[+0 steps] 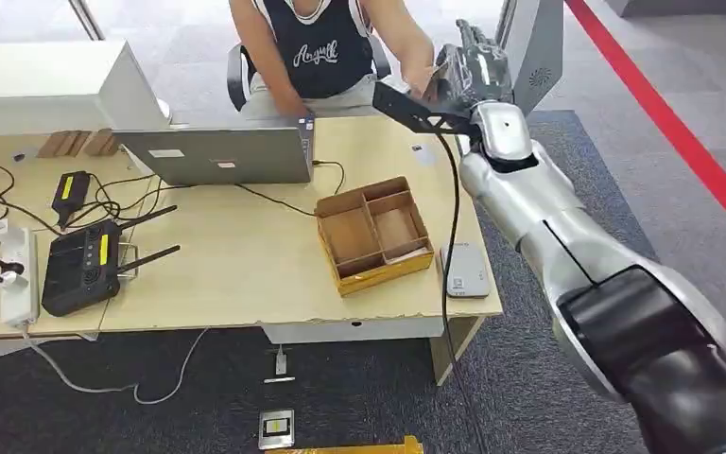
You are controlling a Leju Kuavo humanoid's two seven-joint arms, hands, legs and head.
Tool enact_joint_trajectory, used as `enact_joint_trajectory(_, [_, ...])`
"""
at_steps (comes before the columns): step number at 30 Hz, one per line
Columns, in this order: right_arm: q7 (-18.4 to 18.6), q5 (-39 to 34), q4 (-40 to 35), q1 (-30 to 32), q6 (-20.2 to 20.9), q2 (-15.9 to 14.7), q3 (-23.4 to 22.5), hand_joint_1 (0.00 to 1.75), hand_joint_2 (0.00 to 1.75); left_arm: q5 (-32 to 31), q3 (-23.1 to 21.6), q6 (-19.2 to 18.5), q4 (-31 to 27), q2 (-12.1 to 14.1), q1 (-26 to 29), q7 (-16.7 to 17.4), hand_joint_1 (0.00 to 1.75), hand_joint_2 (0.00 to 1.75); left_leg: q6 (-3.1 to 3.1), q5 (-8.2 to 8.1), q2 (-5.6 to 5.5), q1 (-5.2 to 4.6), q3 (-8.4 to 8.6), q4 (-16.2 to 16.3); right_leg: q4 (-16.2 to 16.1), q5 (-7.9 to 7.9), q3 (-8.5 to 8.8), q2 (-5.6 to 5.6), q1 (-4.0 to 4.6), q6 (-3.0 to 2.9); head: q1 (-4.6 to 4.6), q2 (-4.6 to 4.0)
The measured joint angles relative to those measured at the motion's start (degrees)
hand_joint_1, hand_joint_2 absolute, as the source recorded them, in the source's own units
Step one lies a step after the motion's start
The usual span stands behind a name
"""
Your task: Pass the card to the sensor for recognition and then transmit it.
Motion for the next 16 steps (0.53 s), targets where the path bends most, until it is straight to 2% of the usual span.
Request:
enact_joint_trajectory(7, [0.42,-0.74,0.37,1.07,-0.29,0.02,0.00,0.00,1.75,0.44,0.00,0.00,0.00,0.09,0.00,0.20,0.00,0.00,0.00,0.00,0.00,0.00,-0.01,0.00,0.01,0.00,0.00,0.00,0.00,0.00,0.00,0.00])
enact_joint_trajectory(8, [0.55,-0.89,0.48,1.23,-0.46,0.02,0.00,0.00,0.00,0.44,0.00,0.00,0.00,0.09,0.00,0.22,0.00,0.00,0.00,0.00,0.00,0.00,-0.01,0.00,0.00,0.00,0.00,0.00,0.00,0.00,0.02,0.00])
enact_joint_trajectory(16, [0.66,-0.92,1.03,1.57,-0.61,0.26,0.00,0.00,0.00,0.61,0.00,0.04,0.00,0.09,0.00,0.48,0.00,0.00,0.00,0.00,0.00,0.00,0.00,0.00,0.00,0.00,0.00,0.00,0.00,0.00,0.00,0.00])
